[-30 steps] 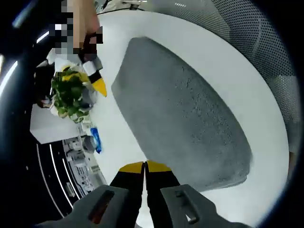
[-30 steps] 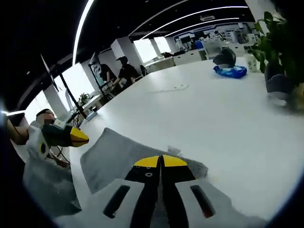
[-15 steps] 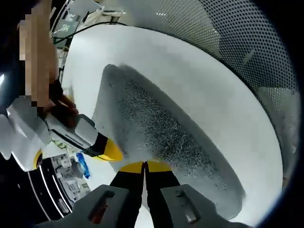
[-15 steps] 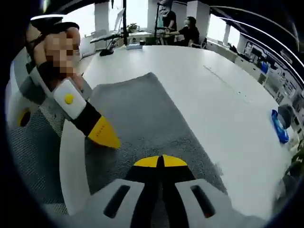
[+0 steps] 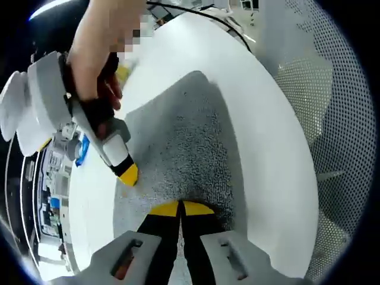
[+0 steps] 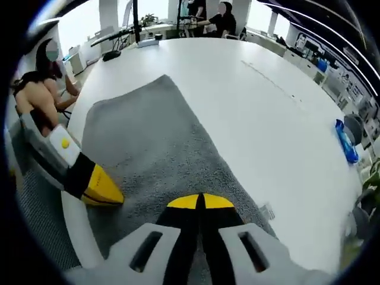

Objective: Fold the towel on the table until its edges align and the towel forms a compact rectangular stack.

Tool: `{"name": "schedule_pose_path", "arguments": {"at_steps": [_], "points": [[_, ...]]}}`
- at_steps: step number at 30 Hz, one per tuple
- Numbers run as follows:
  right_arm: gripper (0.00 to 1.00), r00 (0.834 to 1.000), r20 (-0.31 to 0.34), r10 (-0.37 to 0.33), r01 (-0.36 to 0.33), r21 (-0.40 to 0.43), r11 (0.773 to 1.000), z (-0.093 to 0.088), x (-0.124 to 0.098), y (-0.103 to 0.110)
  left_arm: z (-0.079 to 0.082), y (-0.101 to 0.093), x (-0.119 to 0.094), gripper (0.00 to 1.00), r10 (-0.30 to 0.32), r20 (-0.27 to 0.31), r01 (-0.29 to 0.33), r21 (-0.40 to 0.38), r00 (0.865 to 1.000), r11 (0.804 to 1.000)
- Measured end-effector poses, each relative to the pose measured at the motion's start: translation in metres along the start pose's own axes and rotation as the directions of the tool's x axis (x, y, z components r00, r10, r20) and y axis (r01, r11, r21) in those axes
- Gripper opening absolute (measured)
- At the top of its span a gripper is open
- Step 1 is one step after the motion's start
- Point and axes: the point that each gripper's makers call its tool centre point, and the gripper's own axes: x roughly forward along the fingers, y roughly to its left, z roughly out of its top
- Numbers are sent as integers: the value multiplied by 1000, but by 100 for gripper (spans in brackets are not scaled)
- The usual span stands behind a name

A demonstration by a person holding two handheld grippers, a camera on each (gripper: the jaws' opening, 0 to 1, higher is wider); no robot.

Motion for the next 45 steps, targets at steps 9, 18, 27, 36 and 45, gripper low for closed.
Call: {"name": "schedule_pose_path", "arguments": {"at_steps": [9, 18, 27, 36, 45], "points": [[0, 994, -109, 0, -22, -202, 979, -2, 4, 4, 0, 0, 0, 1, 34, 2, -34, -32, 999, 999], [0, 945, -316, -83, -33, -343, 939, -3, 6, 3, -1, -1, 0, 1, 32, 74, -25, -95, 997, 995], [0, 883, -445, -151, -35, -383, 923, -5, 7, 3, 1, -4, 0, 0, 70, 1, -70, 41, 998, 997], [0, 843, -499, -199, -19, -398, 917, -7, 5, 2, -4, -7, -2, 0, 72, -146, -49, 159, 987, 986], [0, 835, -532, -137, -42, -310, 950, -17, -1, 4, -13, -11, -7, 0, 80, -268, -16, 232, 960, 973]]}}
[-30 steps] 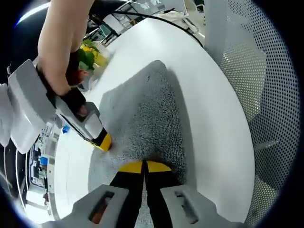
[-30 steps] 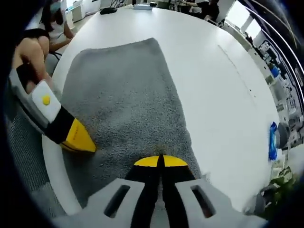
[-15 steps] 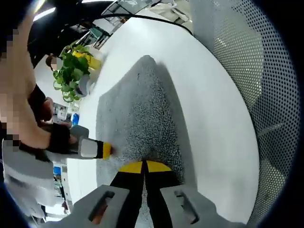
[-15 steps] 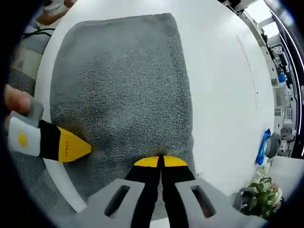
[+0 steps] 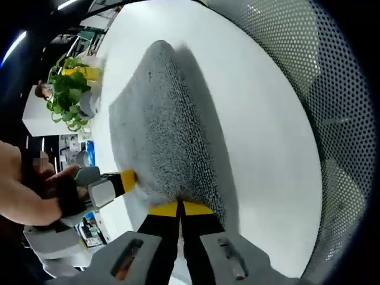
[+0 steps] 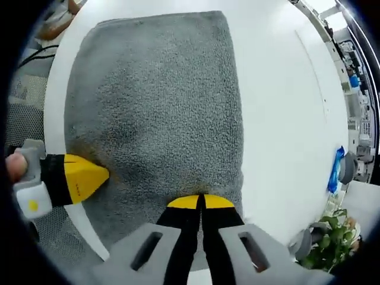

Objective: Fold the towel on the table until its edges align and the towel forms a compact rectangular stack.

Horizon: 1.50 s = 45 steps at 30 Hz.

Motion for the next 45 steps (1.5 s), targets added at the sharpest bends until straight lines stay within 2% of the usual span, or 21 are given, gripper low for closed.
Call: {"name": "schedule_pose_path", "arguments": {"at_steps": [5, 10, 17, 25, 31, 36, 45], "points": [[0, 999, -48, -9, 8, -32, 999, -3, 1, 3, -3, -1, -1, 0, -22, -15, 21, -19, 1000, 1000], [0, 995, -96, 6, -7, -9, 1000, -8, 0, 5, -7, -5, -2, 0, -66, -72, 65, -21, 995, 998], [0, 994, -112, -15, 16, 1, 1000, -11, 1, 7, -14, -8, -6, 0, -71, -105, 68, -30, 992, 997], [0, 994, -110, 12, -7, 48, 999, -13, 0, 7, -22, -13, -10, 0, -75, -115, 70, -48, 991, 996], [0, 995, -98, 5, -1, 41, 999, -12, 1, 8, -23, -14, -10, 0, -78, -93, 74, -46, 993, 996], [0, 994, -112, 1, 4, 39, 999, -12, 1, 8, -26, -15, -11, 0, -88, -92, 84, -46, 992, 995], [0, 990, -139, 21, -7, 103, 995, -18, 0, 12, -35, -19, -14, 0, -94, -107, 87, -75, 990, 993]]}}
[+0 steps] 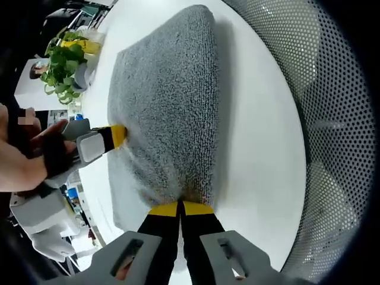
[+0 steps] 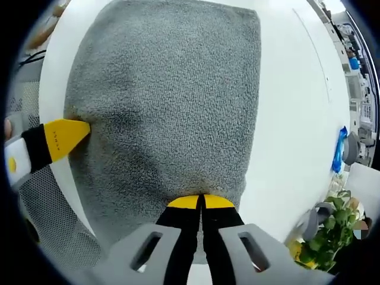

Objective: Fold the towel on the table until its edges align and the towel forms a compact rectangular stack.

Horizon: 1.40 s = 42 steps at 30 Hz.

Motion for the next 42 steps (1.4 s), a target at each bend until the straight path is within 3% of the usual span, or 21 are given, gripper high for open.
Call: {"name": "schedule_pose_path", "arguments": {"at_steps": [4, 12, 23, 27, 30, 32, 36, 39, 40, 42], "points": [[0, 1000, 6, 4, -4, -18, 1000, -1, 0, 1, -1, 0, 0, 0, 4, 6, -4, 3, 1000, 1000], [0, 998, 46, 53, -55, 30, 998, -6, -2, 5, -8, 0, 1, 0, -4, -3, 4, -18, 1000, 1000], [0, 985, 165, 47, -61, 81, 995, -10, -3, 10, -15, 3, 4, 0, -5, 9, 5, -28, 1000, 1000], [0, 973, 221, 67, -92, 102, 991, -10, -4, 13, -20, 4, 6, 0, 14, 15, -14, -14, 1000, 1000], [0, 964, 262, 48, -81, 118, 990, -10, -5, 14, -23, 9, 9, 0, 36, 32, -32, -107, 999, 994], [0, 952, 304, 9, -49, 123, 991, -9, -5, 13, -24, 10, 9, 0, 40, 50, -35, -100, 998, 994], [0, 921, 378, -90, 39, 140, 989, -9, -7, 15, -25, 13, 10, 0, 33, 92, -13, -213, 995, 977], [0, 899, 419, -128, 66, 158, 985, -9, -7, 15, -28, 16, 13, 0, 35, 113, -1, -281, 993, 960], [0, 897, 420, -135, 67, 172, 983, -11, -7, 16, -30, 17, 14, 0, 40, 119, 0, -325, 992, 946], [0, 885, 442, -143, 71, 176, 982, -11, -7, 16, -32, 20, 15, 0, 44, 133, 5, -344, 990, 939]]}}
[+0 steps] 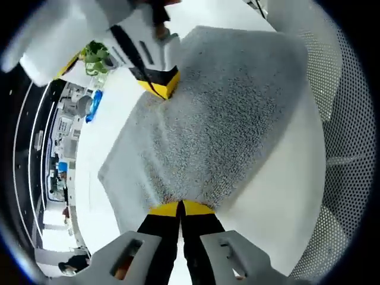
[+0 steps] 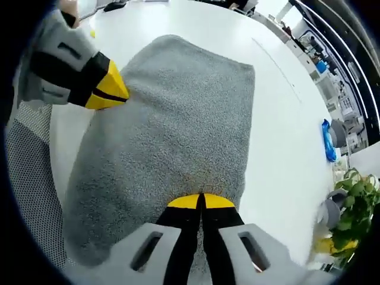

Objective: Fold the towel on the table until its edges align and the towel forms a compact rectangular stack.

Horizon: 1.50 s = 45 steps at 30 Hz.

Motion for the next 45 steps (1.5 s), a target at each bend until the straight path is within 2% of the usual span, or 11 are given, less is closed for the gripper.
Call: {"name": "schedule_pose_path", "arguments": {"at_steps": [4, 10, 14, 17, 20, 23, 26, 33, 35, 38, 45], "points": [[0, 999, 32, 9, -12, 71, 997, 1, -1, 0, -2, 2, 1, 1, -5, 27, 7, -68, 1000, 998], [0, 998, 52, -30, 28, 39, 999, 2, 0, 2, -2, 5, 2, 1, -9, 84, 21, -149, 996, 989], [0, 996, 66, -53, 49, 57, 997, 2, -2, 5, -5, 10, 4, 1, -20, 114, 53, -290, 993, 956], [0, 995, 94, -43, 32, 116, 993, 4, -4, 8, -9, 15, 7, 0, 6, 101, 20, -248, 995, 969], [0, 992, 124, -12, -11, 188, 982, 4, -4, 13, -11, 18, 9, 0, 31, 76, -20, -146, 997, 989], [0, 989, 149, 13, -51, 257, 965, 4, -7, 16, -13, 20, 9, 1, 31, 84, -16, -181, 996, 983], [0, 986, 167, 24, -68, 264, 962, 3, -8, 18, -15, 23, 10, 0, 24, 99, 0, -230, 995, 973], [0, 981, 193, 36, -95, 307, 947, 5, -8, 22, -16, 29, 15, 0, 13, 112, 10, -203, 994, 979], [0, 981, 193, 31, -88, 296, 951, 6, -8, 23, -16, 31, 17, 0, 16, 131, 17, -246, 991, 969], [0, 980, 197, 20, -77, 284, 956, 6, -8, 24, -19, 36, 18, 0, 43, 161, 19, -364, 986, 931], [0, 967, 252, 20, -109, 345, 932, 9, -10, 27, -22, 41, 21, 0, 59, 190, 16, -366, 980, 930]]}}
